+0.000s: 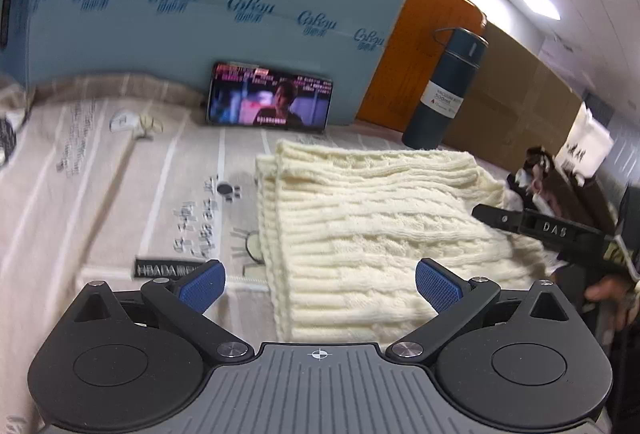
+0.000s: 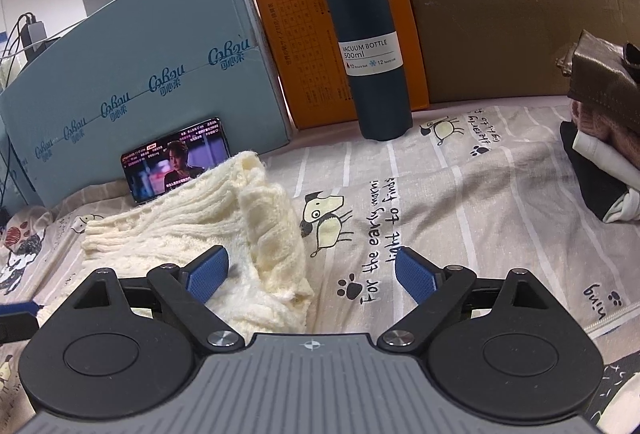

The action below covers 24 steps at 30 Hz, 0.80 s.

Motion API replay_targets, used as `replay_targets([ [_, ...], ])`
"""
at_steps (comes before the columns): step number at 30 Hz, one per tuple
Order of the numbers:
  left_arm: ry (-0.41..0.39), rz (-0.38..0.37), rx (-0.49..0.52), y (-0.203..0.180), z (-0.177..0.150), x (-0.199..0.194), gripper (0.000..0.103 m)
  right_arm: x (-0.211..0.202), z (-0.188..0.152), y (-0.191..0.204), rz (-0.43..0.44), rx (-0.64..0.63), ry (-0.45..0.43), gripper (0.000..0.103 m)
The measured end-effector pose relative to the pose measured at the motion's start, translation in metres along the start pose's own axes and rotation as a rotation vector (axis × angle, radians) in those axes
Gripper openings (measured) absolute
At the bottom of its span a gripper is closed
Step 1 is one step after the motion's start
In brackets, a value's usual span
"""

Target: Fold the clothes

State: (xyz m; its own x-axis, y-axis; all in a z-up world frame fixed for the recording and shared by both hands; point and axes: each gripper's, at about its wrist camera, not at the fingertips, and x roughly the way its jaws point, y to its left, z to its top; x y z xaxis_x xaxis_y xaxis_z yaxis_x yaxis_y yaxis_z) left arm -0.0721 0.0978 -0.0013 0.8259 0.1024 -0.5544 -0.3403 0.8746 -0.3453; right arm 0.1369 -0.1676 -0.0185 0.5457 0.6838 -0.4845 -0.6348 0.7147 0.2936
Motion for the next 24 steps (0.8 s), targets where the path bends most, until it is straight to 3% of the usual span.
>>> replay_targets([
  [3, 0.035, -0.056, -0.082, 0.008, -0.001, 0.001, 0.103, -0.001, 0.0, -0.002, 0.029, 0.023, 0.006, 0.09],
  [9, 0.098, -0.098, -0.087, 0.007, -0.003, 0.006, 0.103, 0.008, 0.001, -0.015, 0.202, 0.159, 0.09, 0.094],
  [14, 0.128, -0.151, -0.103, 0.007, -0.005, 0.008, 0.103, 0.01, 0.001, -0.015, 0.262, 0.186, 0.115, 0.097],
  [19, 0.128, -0.231, -0.181, 0.013, -0.008, 0.013, 0.103, 0.012, 0.0, -0.012, 0.333, 0.196, 0.155, 0.099],
  [22, 0.127, -0.337, -0.278, 0.021, -0.01, 0.019, 0.103, 0.012, 0.0, -0.01, 0.345, 0.193, 0.168, 0.099],
  [24, 0.134, -0.392, -0.278, 0.018, -0.012, 0.024, 0.103, 0.012, 0.001, -0.009, 0.346, 0.189, 0.172, 0.099],
])
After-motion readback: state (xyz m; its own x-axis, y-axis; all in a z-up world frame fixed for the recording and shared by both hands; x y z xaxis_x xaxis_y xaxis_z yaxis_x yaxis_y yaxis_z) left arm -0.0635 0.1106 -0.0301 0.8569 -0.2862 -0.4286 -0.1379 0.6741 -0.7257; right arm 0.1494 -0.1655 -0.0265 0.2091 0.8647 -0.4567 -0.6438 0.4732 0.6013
